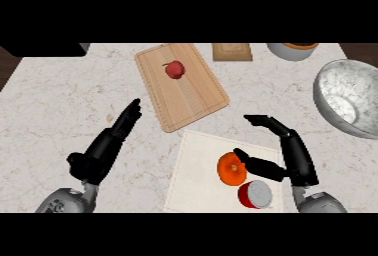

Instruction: Pick the squash from the placemat and place it in the bowl

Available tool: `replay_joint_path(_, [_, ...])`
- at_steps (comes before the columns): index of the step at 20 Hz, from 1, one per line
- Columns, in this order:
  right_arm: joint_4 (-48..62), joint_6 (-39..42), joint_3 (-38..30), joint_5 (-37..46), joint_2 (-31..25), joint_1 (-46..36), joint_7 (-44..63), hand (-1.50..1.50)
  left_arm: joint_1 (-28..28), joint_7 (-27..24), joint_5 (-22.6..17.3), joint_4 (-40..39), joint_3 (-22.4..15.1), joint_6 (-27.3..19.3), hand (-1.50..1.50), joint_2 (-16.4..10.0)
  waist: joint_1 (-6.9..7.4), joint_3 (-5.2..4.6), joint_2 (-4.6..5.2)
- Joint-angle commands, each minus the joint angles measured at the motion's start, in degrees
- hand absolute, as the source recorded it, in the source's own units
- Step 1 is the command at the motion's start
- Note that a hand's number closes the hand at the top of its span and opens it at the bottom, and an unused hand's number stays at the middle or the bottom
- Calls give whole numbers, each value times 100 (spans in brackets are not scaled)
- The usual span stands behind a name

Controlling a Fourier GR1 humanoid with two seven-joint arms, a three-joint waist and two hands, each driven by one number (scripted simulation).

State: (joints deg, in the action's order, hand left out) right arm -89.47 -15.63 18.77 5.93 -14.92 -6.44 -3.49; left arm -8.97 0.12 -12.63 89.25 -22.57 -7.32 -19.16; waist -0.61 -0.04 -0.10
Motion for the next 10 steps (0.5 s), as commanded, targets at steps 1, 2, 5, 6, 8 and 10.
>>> replay_joint_path(1, [76,-207,361,940,-197,-95,362,-150,-137,321,-93,266,85,231,0,-90,69,1,0])
replay_joint_path(2, [100,19,369,1003,-438,-114,409,-150,138,-144,-4,24,-52,268,0,46,66,-3,6])
replay_joint_path(5, [-40,269,816,1729,-679,-500,1313,-150,223,-100,-59,81,41,325,0,-67,115,-9,-5])
replay_joint_path(6, [-122,636,760,1757,-959,-747,1739,-150,-26,-27,-167,-4,155,389,0,-38,86,-15,-3])
replay_joint_path(8, [-211,1089,1030,2130,-1117,-1144,2615,-150,-201,100,10,-28,83,256,0,7,97,-28,-16])
replay_joint_path(10, [-213,1906,1149,2059,-1483,-1321,3021,-150,-69,-1,-79,-147,101,272,0,99,102,-34,-5])
